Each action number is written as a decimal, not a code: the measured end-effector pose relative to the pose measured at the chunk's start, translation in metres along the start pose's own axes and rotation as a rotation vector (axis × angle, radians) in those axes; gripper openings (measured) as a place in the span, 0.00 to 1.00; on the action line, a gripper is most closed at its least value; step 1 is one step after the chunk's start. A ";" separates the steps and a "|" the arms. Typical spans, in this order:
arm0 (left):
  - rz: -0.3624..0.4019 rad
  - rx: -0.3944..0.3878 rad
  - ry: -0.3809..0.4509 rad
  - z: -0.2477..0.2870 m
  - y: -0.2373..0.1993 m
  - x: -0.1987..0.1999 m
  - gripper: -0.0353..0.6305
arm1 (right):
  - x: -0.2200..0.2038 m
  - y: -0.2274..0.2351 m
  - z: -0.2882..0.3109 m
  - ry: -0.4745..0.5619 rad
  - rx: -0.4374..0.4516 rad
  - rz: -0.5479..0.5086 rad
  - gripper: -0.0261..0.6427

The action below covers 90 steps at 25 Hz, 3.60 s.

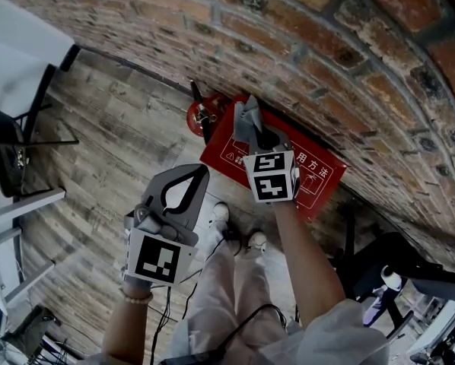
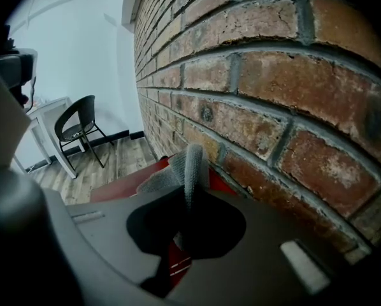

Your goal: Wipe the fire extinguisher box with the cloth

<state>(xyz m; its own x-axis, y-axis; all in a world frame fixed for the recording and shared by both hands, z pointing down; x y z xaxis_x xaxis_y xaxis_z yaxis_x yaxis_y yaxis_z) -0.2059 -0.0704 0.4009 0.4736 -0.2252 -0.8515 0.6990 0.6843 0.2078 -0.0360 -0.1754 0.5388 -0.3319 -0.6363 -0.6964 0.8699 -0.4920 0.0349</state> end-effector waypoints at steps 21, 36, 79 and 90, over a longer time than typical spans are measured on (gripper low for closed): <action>0.032 -0.049 0.019 0.017 0.034 0.020 0.05 | -0.033 0.040 -0.034 -0.007 -0.054 0.037 0.07; 0.054 -0.078 0.034 0.025 0.057 0.033 0.05 | -0.060 0.068 -0.059 0.000 -0.098 0.070 0.07; 0.096 -0.172 0.057 0.057 0.114 0.065 0.05 | -0.137 0.149 -0.135 -0.048 -0.252 0.140 0.07; 0.090 -0.154 0.053 0.051 0.106 0.059 0.05 | -0.134 0.146 -0.133 -0.080 -0.272 0.091 0.07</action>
<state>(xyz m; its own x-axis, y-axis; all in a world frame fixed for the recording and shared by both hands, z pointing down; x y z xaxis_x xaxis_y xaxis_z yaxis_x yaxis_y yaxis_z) -0.0770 -0.0465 0.3972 0.4989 -0.1245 -0.8576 0.5627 0.7992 0.2114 0.1845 -0.0830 0.5424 -0.2663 -0.7206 -0.6401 0.9597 -0.2604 -0.1061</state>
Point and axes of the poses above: the fingertips, and each gripper's own axes: z forward along the fingers, y to its right, x out of its top, the point moved 10 cm from there along -z, backward along the fingers, and after that the axes turned 5 degrees about z, right-handed, at the moved point
